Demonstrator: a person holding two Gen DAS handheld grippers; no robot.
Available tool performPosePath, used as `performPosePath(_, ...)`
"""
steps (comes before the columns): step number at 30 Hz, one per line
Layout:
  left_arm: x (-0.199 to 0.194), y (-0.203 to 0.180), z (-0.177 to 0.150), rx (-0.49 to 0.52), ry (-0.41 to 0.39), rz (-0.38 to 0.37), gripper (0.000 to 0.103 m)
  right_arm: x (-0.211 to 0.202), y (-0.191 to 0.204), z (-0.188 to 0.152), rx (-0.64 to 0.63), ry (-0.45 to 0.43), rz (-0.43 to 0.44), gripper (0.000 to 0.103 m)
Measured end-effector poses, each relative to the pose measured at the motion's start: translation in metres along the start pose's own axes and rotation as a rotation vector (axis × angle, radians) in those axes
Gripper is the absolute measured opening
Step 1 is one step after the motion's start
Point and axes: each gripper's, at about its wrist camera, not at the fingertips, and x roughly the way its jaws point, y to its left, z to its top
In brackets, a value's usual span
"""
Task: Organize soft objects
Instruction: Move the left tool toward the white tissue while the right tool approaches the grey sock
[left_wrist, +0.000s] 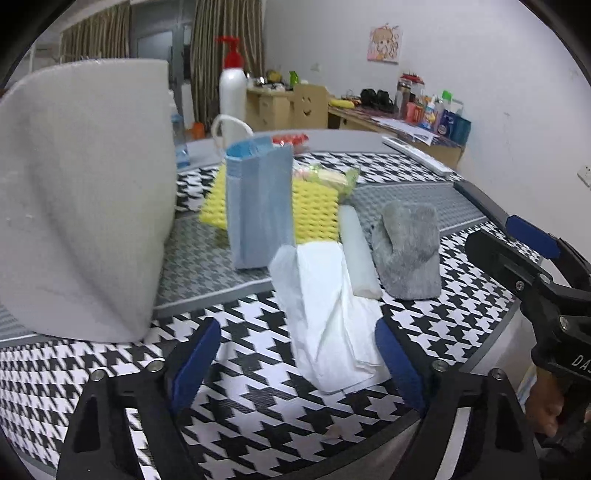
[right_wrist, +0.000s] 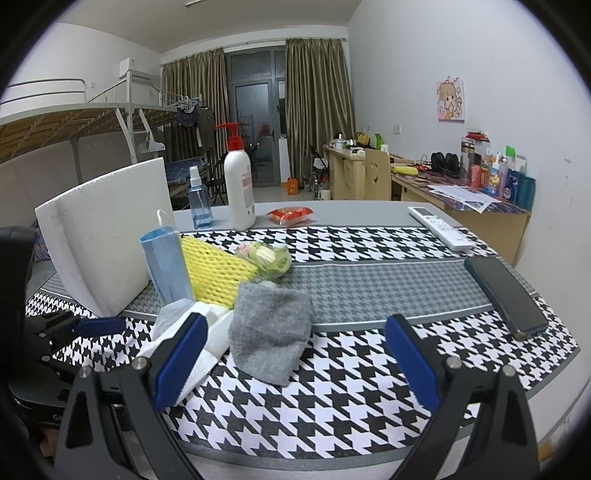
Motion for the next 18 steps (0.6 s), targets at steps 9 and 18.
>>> performPosePath(9,0.011,-0.005,0.002,0.006,0.043,-0.026,0.074,0.005,-0.005,-0.001,0.008,0.014,0.006,0.099)
performPosePath(18,0.021,-0.017,0.008,0.038,0.046,-0.01,0.061,0.008,-0.01,-0.002,0.021,0.024,0.004,0.099)
